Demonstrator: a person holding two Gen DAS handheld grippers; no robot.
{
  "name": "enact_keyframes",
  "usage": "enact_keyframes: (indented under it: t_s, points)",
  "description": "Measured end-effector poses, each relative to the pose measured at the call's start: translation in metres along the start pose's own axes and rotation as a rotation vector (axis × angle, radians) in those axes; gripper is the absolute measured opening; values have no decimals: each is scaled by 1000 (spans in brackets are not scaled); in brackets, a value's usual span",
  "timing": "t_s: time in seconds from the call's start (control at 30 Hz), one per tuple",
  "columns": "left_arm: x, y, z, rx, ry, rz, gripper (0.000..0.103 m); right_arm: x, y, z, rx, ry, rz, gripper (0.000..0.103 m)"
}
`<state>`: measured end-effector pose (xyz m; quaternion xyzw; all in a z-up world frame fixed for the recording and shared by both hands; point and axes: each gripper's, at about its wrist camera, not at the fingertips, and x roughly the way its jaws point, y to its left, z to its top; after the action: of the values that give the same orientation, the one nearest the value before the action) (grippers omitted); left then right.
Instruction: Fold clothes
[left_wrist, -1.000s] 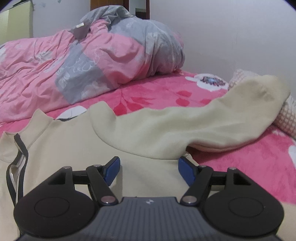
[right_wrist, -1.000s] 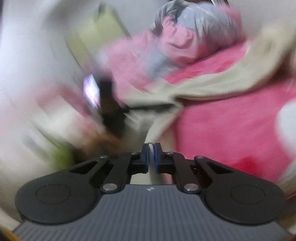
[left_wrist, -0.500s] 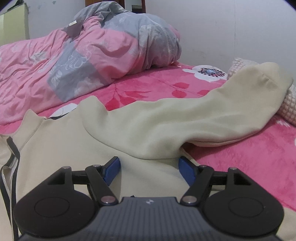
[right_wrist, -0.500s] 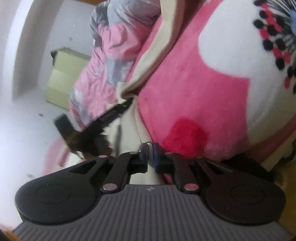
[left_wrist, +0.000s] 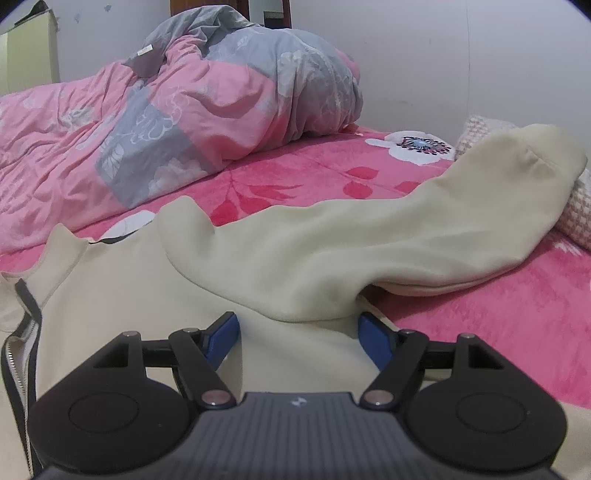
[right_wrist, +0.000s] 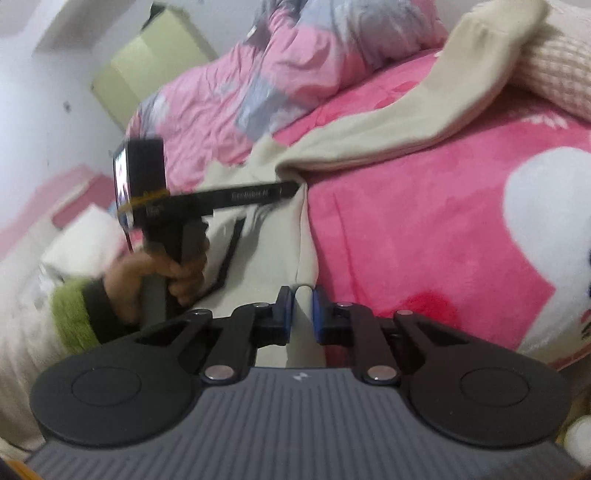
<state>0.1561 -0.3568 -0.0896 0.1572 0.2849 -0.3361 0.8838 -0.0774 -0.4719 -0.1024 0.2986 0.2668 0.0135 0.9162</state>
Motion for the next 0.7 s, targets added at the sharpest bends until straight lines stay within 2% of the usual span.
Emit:
enact_keyframes:
  t_s: [0.1, 0.17, 0.2, 0.23, 0.3, 0.37, 0.5, 0.63, 0.7]
  points:
    - [4, -6, -3, 21, 7, 20, 75, 6, -26, -6, 108, 15, 31, 9]
    - [0, 0, -1, 8, 8, 9, 75, 3, -37, -9, 173, 13, 78, 11]
    - [-3, 3, 0, 1, 8, 4, 75, -2, -38, -8, 192, 13, 92, 16]
    - [-8, 8, 1, -10, 8, 8, 74, -11, -32, -6, 164, -5, 65, 24]
    - [-27, 23, 3, -40, -8, 16, 74, -31, -21, -5, 85, -51, 10, 33]
    - [-51, 41, 5, -78, -32, 20, 74, -47, -11, -7, 27, -75, -4, 33]
    - [-121, 81, -2, -148, -74, 55, 74, -56, 16, -17, -106, -128, 51, 33]
    - [-182, 110, -32, -188, -69, 98, 74, -37, 36, -31, -226, -64, -36, 32]
    - [-210, 123, -49, -205, -61, 115, 74, -39, 47, -33, -261, -63, -44, 32]
